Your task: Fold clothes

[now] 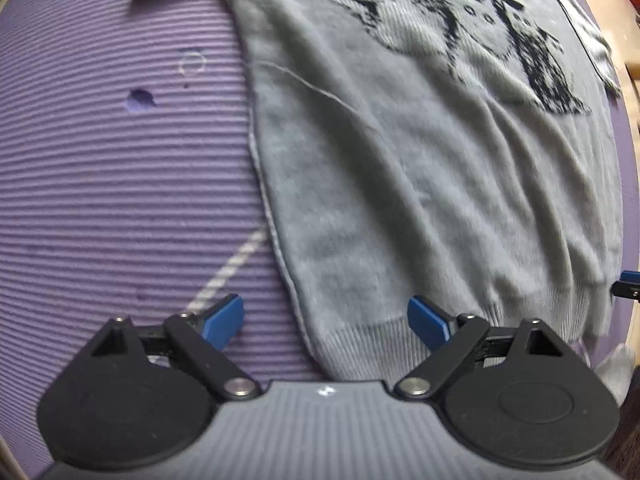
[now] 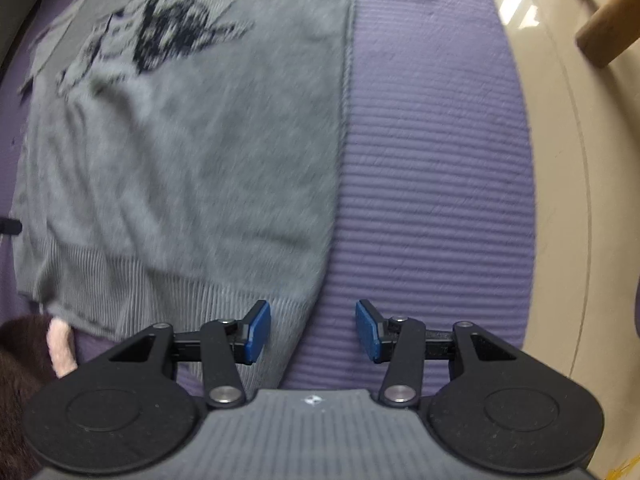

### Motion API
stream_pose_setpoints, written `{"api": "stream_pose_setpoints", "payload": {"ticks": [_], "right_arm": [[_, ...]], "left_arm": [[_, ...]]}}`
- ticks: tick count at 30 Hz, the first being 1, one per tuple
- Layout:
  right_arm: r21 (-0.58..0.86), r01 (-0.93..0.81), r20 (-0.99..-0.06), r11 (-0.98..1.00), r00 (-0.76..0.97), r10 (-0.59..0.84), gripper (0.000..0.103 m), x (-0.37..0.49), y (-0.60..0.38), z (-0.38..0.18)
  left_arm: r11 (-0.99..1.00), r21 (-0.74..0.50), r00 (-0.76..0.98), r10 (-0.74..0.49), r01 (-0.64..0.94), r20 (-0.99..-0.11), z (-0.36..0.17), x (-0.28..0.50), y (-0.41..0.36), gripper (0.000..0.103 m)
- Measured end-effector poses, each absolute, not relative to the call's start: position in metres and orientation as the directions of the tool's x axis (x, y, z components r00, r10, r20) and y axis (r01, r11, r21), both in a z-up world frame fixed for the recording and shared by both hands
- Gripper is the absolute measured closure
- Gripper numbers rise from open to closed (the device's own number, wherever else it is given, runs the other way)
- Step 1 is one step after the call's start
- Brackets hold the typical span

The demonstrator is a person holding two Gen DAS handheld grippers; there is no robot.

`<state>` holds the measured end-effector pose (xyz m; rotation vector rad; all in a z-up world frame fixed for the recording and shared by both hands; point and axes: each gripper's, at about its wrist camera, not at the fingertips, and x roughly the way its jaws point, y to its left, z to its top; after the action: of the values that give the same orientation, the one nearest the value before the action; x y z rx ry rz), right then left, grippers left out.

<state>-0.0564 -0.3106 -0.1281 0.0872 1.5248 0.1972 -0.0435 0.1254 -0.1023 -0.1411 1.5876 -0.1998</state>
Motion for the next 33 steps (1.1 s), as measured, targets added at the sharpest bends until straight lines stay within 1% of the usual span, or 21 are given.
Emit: {"api": "stream_pose_setpoints", "payload": {"ticks": [4,7,9,10,12,13,14,15,16,17,18,20,22,25,27,29,30,31,33], "right_arm": [[0.183,-0.091,-0.983,0.979,0.018,0.185,0.055,-0.065,-0.304,-0.128],[0.169,-0.107,-0.985,0.98,0.014,0.171,0.055,-0.069,-0.301,-0.128],[0.167,-0.116,-0.986,0.979,0.008,0.169,0.055,-0.072,-0.3,-0.128],[0.167,-0.118,-0.986,0.979,0.006,0.169,0.055,-0.074,-0.299,-0.128],[0.168,-0.124,-0.986,0.978,0.002,0.169,0.055,-0.078,-0.298,-0.128],[0.167,-0.125,-0.986,0.978,0.0,0.168,0.056,-0.079,-0.298,-0.128],[0.166,-0.126,-0.986,0.978,-0.001,0.167,0.057,-0.08,-0.298,-0.127],[0.167,-0.127,-0.986,0.978,-0.007,0.168,0.058,-0.081,-0.297,-0.127],[0.169,-0.128,-0.986,0.977,-0.01,0.169,0.062,-0.082,-0.297,-0.127],[0.17,-0.134,-0.985,0.976,-0.014,0.17,0.067,-0.083,-0.296,-0.127],[0.169,-0.142,-0.986,0.975,-0.015,0.169,0.07,-0.084,-0.294,-0.127],[0.165,-0.158,-0.986,0.974,-0.014,0.165,0.095,-0.086,-0.292,-0.126],[0.17,-0.174,-0.985,0.97,-0.011,0.171,0.098,-0.089,-0.289,-0.124],[0.17,-0.219,-0.985,0.961,-0.003,0.174,0.099,-0.096,-0.284,-0.116],[0.156,-0.238,-0.987,0.959,-0.008,0.159,0.102,-0.101,-0.282,-0.113],[0.136,-0.248,-0.991,0.959,-0.022,0.135,0.102,-0.105,-0.281,-0.115],[0.134,-0.252,-0.991,0.958,-0.032,0.13,0.102,-0.106,-0.28,-0.117],[0.134,-0.257,-0.991,0.957,-0.042,0.128,0.101,-0.108,-0.279,-0.118],[0.141,-0.245,-0.99,0.959,-0.053,0.132,0.093,-0.11,-0.28,-0.119]], "left_arm": [[0.972,-0.233,-0.036,-0.232,0.033,-0.972,-0.103,-0.056,0.128,0.016],[0.957,-0.291,-0.056,-0.29,0.015,-0.955,-0.101,-0.059,0.135,0.022],[0.95,-0.311,-0.078,-0.309,0.014,-0.948,-0.101,-0.058,0.138,0.034],[0.948,-0.319,-0.089,-0.317,0.013,-0.944,-0.101,-0.058,0.139,0.037],[0.95,-0.311,-0.099,-0.308,0.015,-0.946,-0.101,-0.061,0.137,0.057],[0.95,-0.312,-0.101,-0.309,0.013,-0.946,-0.101,-0.061,0.137,0.065],[0.948,-0.318,-0.105,-0.315,0.01,-0.943,-0.101,-0.062,0.137,0.093],[0.942,-0.336,-0.119,-0.333,0.007,-0.936,-0.102,-0.065,0.137,0.098],[0.945,-0.326,-0.116,-0.322,0.018,-0.94,-0.101,-0.067,0.135,0.098],[0.952,-0.302,-0.107,-0.296,0.041,-0.949,-0.099,-0.07,0.132,0.098],[0.956,-0.29,-0.104,-0.284,0.049,-0.953,-0.098,-0.07,0.13,0.099],[0.969,-0.236,-0.083,-0.229,0.081,-0.97,-0.091,-0.074,0.126,0.099],[0.976,-0.199,-0.066,-0.193,0.09,-0.979,-0.086,-0.077,0.126,0.099],[0.988,-0.127,-0.053,-0.122,0.09,-0.991,-0.079,-0.083,0.128,0.099],[0.991,-0.082,-0.074,-0.075,0.106,-0.994,-0.081,-0.085,0.128,0.099],[0.989,-0.054,-0.131,-0.036,0.134,-0.991,-0.088,-0.088,0.125,0.098],[0.988,-0.047,-0.157,-0.023,0.15,-0.987,-0.092,-0.088,0.122,0.096],[0.985,-0.034,-0.186,-0.002,0.169,-0.983,-0.096,-0.089,0.119,0.094],[0.971,0.033,-0.238,0.091,0.236,-0.967,-0.107,-0.091,0.11,0.088]]}}
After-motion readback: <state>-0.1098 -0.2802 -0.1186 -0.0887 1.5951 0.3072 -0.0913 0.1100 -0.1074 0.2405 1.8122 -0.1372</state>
